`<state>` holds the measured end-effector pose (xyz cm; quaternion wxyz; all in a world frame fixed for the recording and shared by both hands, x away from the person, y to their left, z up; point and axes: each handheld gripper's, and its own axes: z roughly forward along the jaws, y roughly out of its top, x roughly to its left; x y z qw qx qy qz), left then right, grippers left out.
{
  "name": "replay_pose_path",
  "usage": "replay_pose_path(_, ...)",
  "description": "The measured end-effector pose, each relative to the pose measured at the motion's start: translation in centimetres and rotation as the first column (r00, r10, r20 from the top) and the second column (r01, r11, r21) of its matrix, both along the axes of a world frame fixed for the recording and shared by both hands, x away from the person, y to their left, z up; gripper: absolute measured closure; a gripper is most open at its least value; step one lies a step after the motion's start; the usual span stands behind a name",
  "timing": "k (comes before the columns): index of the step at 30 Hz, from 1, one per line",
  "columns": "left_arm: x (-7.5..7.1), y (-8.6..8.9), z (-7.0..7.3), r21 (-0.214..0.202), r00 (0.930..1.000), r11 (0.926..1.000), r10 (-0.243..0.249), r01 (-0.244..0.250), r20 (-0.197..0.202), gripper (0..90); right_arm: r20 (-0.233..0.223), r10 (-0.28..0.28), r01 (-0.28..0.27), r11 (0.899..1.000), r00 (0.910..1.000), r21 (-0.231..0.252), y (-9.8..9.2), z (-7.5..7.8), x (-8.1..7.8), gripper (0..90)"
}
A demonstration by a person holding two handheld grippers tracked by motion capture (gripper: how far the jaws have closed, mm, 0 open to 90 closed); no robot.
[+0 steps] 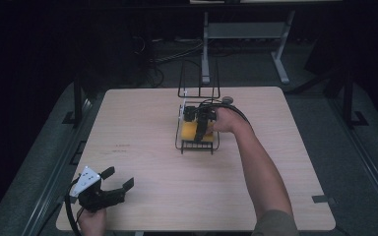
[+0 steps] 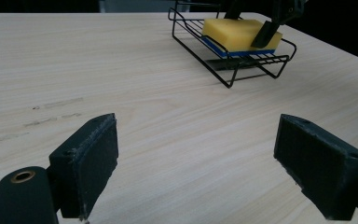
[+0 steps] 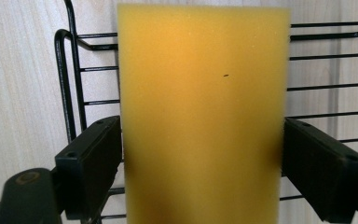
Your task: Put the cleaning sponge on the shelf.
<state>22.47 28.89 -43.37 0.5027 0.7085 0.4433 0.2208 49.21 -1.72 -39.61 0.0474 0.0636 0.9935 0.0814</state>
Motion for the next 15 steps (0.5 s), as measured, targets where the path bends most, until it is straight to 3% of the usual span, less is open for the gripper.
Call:
replay_pose_path(6, -0.1, -0.2, 0.0, 0.002, 1.0, 1.0, -0.004, 0.004, 0.002, 13.0, 0.023, 0.019, -0.019, 1.0, 0.9996, -0.001, 0.1, 0.7, -0.5, 14.4)
replay_pose_path(11, -0.1, -0.1, 0.0, -0.005, 1.0, 1.0, 0.0, 0.0, 0.002, 12.9, 0.025, 0.004, -0.004, 1.0, 0.9997, -0.01, 0.0, 1.4, -0.8, 14.3)
replay_pose_path(15, 0.0, 0.0, 0.0, -0.001, 1.0, 1.0, 0.0, 0.0, 0.001, 13.0, 0.043, 0.003, -0.003, 1.0, 0.9991, 0.016, -0.1, 1.8, -1.1, 14.3)
